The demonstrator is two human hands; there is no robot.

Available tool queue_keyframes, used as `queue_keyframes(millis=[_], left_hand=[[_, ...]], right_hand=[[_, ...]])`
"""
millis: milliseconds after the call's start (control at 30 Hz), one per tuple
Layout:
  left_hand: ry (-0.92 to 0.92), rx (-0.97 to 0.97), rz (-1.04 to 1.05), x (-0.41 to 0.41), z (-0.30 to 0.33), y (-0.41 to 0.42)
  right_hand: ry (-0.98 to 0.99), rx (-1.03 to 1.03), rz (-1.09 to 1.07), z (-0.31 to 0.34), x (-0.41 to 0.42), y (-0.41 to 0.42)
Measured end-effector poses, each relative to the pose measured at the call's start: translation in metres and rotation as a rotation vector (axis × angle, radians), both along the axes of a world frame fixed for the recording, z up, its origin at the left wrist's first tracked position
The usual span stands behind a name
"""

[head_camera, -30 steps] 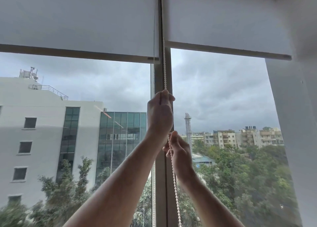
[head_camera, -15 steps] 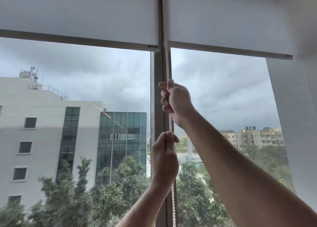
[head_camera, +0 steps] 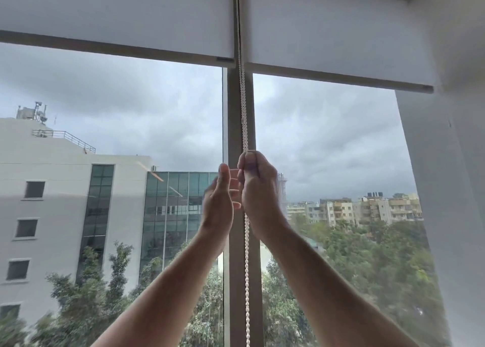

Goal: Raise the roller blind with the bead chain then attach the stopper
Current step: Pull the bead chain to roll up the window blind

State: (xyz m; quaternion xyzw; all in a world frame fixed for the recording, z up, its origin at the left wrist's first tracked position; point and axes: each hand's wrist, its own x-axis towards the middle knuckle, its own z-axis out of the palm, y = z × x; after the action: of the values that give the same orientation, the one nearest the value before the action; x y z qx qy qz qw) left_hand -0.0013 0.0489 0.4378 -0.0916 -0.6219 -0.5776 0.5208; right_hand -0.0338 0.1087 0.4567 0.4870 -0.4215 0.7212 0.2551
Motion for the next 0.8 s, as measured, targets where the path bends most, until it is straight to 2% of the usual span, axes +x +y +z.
queue_keyframes(millis=[100, 167, 300, 367, 467, 567, 700, 800], left_hand=[[0.058, -0.004, 0.028, 0.006, 0.027, -0.001], [0.052, -0.036, 0.051, 0.011, 0.045, 0.003], [-0.010, -0.067, -0.036, 0.014, 0.076, 0.021], [0.032, -0.019, 0.024, 0.009, 0.083, 0.029], [0.150, 0.028, 0.148, 0.007, 0.083, 0.035], [0.215, -0.036, 0.281, 0.012, 0.080, 0.041], [0.247, -0.080, 0.426, 0.008, 0.057, 0.045], [0.251, -0.093, 0.424, -0.002, 0.031, 0.046]], right_hand=[[0.008, 0.014, -0.027, -0.033, -0.015, -0.007], [-0.008, 0.036, -0.013, -0.051, -0.024, -0.010], [-0.021, 0.074, -0.007, -0.075, -0.027, -0.017], [-0.007, 0.083, -0.002, -0.077, -0.024, -0.018], [0.013, 0.114, 0.037, -0.072, -0.019, -0.014], [-0.020, 0.199, 0.111, -0.068, -0.021, -0.007], [-0.162, 0.322, 0.233, -0.065, -0.026, 0.003], [-0.283, 0.285, 0.221, -0.055, -0.030, 0.006]])
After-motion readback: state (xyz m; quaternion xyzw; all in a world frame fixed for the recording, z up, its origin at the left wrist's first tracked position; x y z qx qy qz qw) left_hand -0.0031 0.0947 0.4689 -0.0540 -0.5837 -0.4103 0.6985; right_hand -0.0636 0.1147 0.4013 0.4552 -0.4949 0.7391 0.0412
